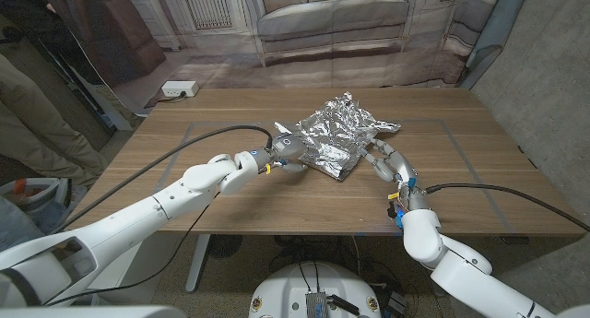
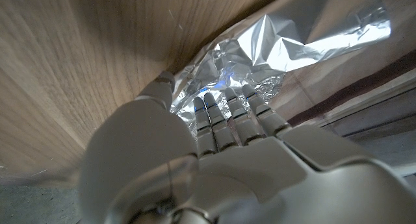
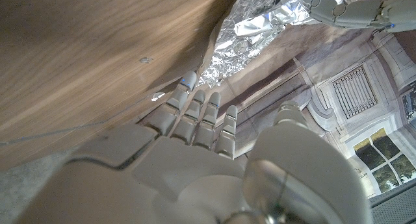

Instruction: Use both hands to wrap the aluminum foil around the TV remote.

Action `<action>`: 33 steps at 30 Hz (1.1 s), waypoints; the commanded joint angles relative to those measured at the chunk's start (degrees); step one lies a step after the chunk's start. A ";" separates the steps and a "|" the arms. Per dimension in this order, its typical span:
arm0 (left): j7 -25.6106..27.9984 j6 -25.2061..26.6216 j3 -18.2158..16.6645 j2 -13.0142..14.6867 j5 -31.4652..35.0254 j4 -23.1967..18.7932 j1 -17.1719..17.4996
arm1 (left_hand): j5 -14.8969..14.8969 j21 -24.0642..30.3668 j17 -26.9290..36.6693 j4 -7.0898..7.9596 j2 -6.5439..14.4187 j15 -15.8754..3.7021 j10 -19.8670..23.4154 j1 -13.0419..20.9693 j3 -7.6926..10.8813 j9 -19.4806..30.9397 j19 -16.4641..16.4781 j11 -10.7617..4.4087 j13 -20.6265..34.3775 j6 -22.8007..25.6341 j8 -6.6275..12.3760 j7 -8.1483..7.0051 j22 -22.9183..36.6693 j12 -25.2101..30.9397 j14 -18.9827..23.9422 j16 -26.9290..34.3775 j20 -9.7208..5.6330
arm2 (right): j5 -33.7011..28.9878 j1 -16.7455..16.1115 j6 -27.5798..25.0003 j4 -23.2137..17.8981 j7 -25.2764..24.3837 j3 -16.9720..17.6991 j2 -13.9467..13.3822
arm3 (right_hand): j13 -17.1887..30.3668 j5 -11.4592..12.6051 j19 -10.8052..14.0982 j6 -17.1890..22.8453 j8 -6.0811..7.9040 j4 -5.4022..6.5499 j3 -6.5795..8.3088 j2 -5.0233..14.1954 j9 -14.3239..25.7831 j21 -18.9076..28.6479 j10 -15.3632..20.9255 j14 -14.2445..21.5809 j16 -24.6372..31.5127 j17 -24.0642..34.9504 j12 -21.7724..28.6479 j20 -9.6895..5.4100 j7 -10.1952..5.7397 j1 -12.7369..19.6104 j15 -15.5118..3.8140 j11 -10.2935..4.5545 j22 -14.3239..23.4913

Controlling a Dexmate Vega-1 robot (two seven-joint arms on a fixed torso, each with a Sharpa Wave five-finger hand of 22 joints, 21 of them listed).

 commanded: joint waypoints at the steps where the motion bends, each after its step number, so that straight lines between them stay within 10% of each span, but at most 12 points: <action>1: 1.22 -0.60 2.24 -2.35 -1.10 3.82 -2.16 | 0.14 0.04 0.02 -0.26 0.40 -3.69 1.01 0.39 0.20 0.33 0.72 0.00 -0.02 1.01 0.43 -0.06 0.19 0.43 1.09 0.53 -0.05 | 0.86 -0.08 0.82 0.70 -0.19 0.17 0.60 | 0.19 -0.24 0.43 0.27 0.18 -0.35 0.21 -0.08 0.13 -0.04 0.36 0.36 -0.12 0.13 0.20 0.11 -0.28 -0.67 -0.40 -0.02 0.23; 13: 1.55 -0.75 4.85 -6.54 -4.25 9.96 -5.32 | 0.20 1.19 -0.67 -1.40 2.06 -5.18 5.34 2.70 1.50 0.26 4.74 -1.26 -1.12 5.33 1.69 -0.72 0.12 1.47 4.44 1.10 -1.14 | 1.82 -0.58 1.28 0.91 -0.50 0.66 0.84 | 0.19 -0.24 0.50 0.40 0.21 -0.38 0.22 -0.06 0.12 -0.20 0.65 0.56 -0.06 0.14 0.27 0.10 -0.27 -0.79 -0.53 -0.07 0.24; 24: -6.92 -0.82 3.22 -7.12 -15.24 9.22 -7.34 | -0.43 8.04 -0.71 -2.20 6.48 -10.02 24.19 7.00 5.39 0.76 22.66 -2.89 -1.78 22.96 8.33 -0.78 -0.05 5.50 27.73 4.95 -4.68 | 2.09 -1.95 1.30 0.09 -1.16 1.64 0.40 | 0.19 -0.25 0.60 0.45 0.21 -0.38 0.19 -0.07 0.12 -0.34 0.81 0.79 0.00 0.15 0.29 0.10 -0.29 -0.97 -0.55 -0.01 0.25; 33: -21.22 4.18 1.87 -6.54 -21.35 4.03 -10.64 | -0.58 9.58 -0.13 -1.99 6.69 -9.93 28.68 7.21 6.33 1.28 25.73 -2.77 -0.16 22.86 8.99 0.65 -0.04 6.88 32.91 5.89 -4.32 | 2.23 -1.81 1.16 0.00 -0.61 1.67 0.12 | 0.19 -0.27 0.72 0.62 0.26 -0.31 0.13 -0.08 0.12 -0.44 0.90 0.88 0.03 0.17 0.29 0.11 -0.34 -1.23 -0.41 -0.07 0.26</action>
